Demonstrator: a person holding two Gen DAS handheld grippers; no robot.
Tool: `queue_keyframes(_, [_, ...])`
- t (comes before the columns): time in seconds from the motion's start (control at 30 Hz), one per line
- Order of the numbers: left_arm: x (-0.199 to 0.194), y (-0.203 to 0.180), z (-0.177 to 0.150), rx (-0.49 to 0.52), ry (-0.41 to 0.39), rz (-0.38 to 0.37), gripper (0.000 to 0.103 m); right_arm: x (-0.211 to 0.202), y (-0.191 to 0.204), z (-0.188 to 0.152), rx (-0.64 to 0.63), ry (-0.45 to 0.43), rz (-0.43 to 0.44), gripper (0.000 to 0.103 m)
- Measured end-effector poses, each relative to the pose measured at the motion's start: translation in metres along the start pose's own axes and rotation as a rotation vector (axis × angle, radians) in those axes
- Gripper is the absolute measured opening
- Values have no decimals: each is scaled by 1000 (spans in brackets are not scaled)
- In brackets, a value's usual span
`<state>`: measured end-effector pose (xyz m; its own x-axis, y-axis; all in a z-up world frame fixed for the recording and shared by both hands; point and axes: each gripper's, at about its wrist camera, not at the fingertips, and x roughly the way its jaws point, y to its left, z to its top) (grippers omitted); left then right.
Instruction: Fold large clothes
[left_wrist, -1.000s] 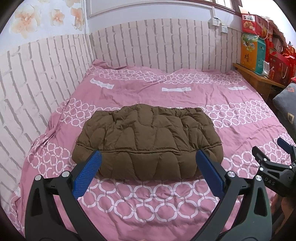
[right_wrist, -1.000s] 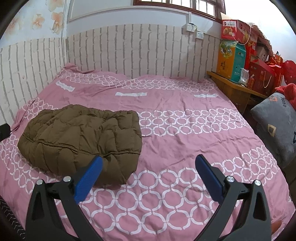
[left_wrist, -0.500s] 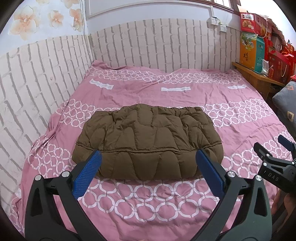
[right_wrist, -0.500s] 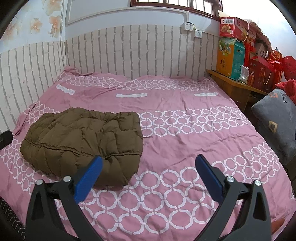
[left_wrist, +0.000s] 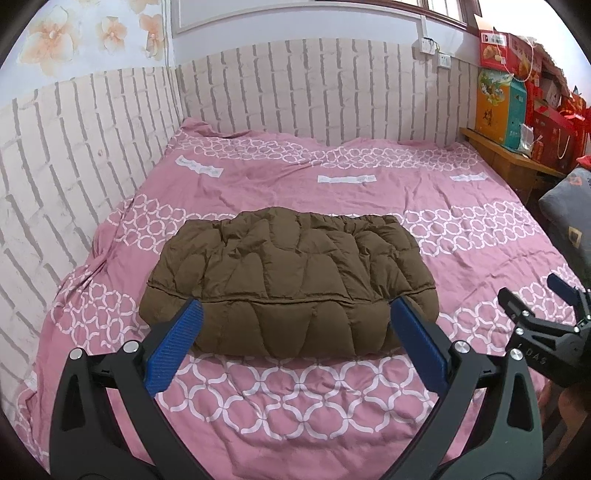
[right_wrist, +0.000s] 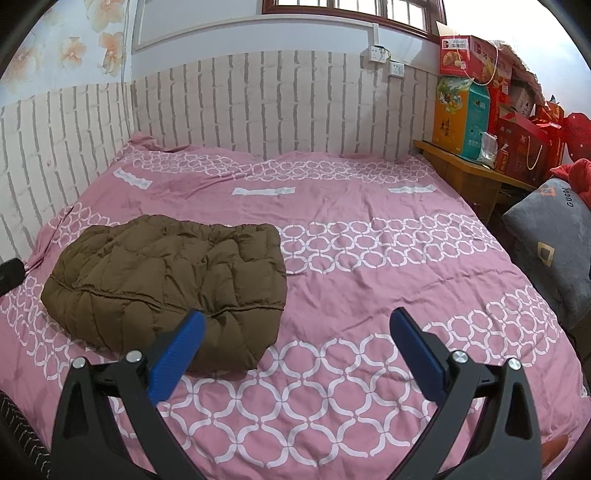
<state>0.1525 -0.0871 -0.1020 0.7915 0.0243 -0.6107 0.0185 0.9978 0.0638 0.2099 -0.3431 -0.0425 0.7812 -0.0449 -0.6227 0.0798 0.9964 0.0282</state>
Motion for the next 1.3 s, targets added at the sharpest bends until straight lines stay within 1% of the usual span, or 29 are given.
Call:
queue_keyframes(0.27, [-4,2,-1,-8,-2,-12,100,0,0,-1,3,0,-1,100])
queue_keyframes(0.53, [-2,-2,-2,15,1,4,100,-1,1,0,3,-3,0,100])
queue_keyframes(1.0, [-3,-4,-4,26,6,13,100,-2,2,1,7,-11,-3,100])
queue_keyframes(1.3, [-6,-7,-2,43,-9,22,100,-2,4,2,9,-14,-4,100])
